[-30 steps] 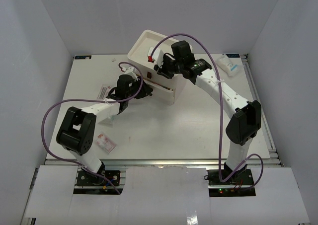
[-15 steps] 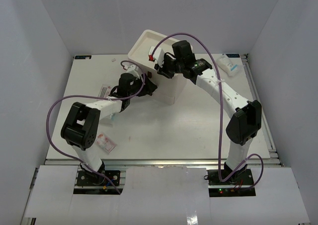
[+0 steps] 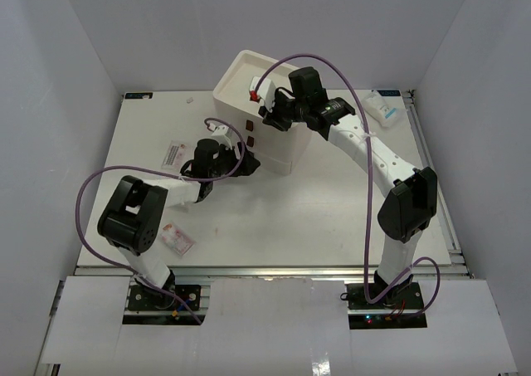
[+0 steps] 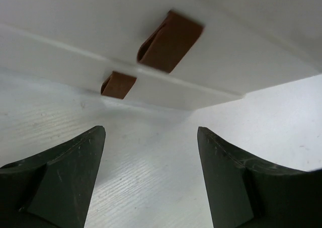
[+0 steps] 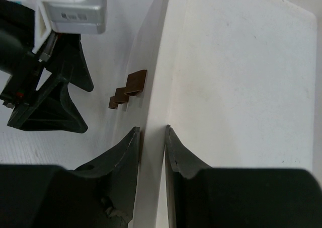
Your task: Organize the makeup
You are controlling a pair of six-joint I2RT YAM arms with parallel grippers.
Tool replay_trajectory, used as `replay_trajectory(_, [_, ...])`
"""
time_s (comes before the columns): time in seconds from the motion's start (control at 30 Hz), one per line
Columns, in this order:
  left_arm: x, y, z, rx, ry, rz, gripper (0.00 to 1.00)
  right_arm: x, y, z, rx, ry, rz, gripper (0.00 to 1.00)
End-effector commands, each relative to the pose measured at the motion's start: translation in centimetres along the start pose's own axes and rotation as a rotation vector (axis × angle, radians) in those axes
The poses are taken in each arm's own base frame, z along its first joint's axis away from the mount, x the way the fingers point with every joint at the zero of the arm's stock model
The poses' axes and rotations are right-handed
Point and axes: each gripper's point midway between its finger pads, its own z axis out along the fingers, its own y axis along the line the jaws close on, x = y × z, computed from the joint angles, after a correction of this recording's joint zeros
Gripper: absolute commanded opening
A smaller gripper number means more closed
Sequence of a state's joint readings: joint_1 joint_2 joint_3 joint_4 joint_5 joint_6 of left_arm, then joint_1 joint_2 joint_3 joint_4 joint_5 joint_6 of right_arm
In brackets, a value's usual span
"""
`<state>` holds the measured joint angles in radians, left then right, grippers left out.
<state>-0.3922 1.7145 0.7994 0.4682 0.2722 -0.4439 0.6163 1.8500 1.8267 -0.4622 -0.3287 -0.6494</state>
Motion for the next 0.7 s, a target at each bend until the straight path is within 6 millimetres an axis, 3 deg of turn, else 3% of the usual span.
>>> replay_trajectory(0.0, [-0.8, 0.4, 1.6, 0.057, -0.022, 0.062, 0.83, 0.5, 4.4, -0.7, -0.163, 0.022, 0.075, 0.08])
replay_trajectory(0.27, [-2.2, 1.4, 4.1, 0.051, -0.057, 0.073, 0.75, 0.3, 4.8, -0.7, -0.179, 0.012, 0.087, 0.08])
replay_trajectory(0.47, [-2.6, 2.6, 5.0, -0.008, -0.070, 0.063, 0.49, 0.4, 4.8, -0.5, -0.184, 0.013, 0.096, 0.08])
replay_trajectory(0.67, [-2.3, 2.3, 4.7, 0.007, -0.071, 0.051, 0.26, 0.7, 4.8, -0.3, -0.183, 0.022, 0.099, 0.08])
